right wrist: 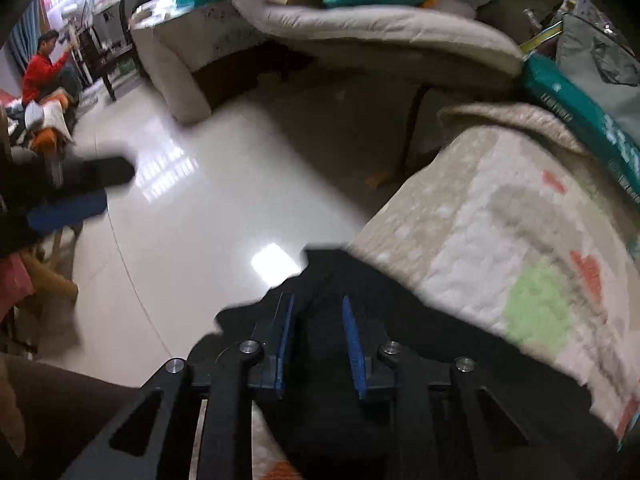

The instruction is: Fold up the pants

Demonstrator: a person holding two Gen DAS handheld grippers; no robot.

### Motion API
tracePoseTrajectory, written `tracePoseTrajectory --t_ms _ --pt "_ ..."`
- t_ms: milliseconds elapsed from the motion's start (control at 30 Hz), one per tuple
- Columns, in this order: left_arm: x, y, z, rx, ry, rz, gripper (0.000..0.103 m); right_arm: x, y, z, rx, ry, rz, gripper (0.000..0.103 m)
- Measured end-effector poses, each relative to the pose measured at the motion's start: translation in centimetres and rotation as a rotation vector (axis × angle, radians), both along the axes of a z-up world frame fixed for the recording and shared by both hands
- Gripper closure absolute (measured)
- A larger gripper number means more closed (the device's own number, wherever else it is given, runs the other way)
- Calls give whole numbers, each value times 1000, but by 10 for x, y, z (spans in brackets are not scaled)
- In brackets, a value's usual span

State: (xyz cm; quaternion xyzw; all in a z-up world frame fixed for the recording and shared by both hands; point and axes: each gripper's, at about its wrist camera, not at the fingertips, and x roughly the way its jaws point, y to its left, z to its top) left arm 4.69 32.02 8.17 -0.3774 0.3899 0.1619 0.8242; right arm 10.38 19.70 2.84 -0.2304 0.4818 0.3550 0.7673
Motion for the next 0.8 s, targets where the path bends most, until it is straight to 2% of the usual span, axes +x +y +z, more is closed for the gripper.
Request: tracePoseTrajectory --t_ms 67,167,300,367,433,533,567,633,700,800 --pt "1 -4 2 35 -3 -13 41 -27 15 -14 -46 8 57 74" --pt "3 -5 5 87 0 -15 41 -51 20 -10 5 50 105 70" --pt "3 0 1 86 15 0 41 -58 -41 25 136 91 14 64" --pt "3 1 -2 66 20 -5 40 -53 -104 45 171 78 -90 56" --pt "2 1 -4 49 23 -8 40 -42 -183 65 161 18 -240 45" --pt "3 0 -7 22 27 -12 40 -23 -304 83 96 -62 -536 43" --pt "4 -1 -7 15 27 -14 40 -18 -353 88 98 -70 -660 43" --pt "6 -6 -7 18 28 -22 40 -19 -423 97 125 -81 -825 42" --pt "9 -13 -6 39 29 -39 40 -15 -464 100 143 -75 -918 36" --pt "14 -22 -5 72 36 -61 40 0 -487 98 190 -63 -961 32"
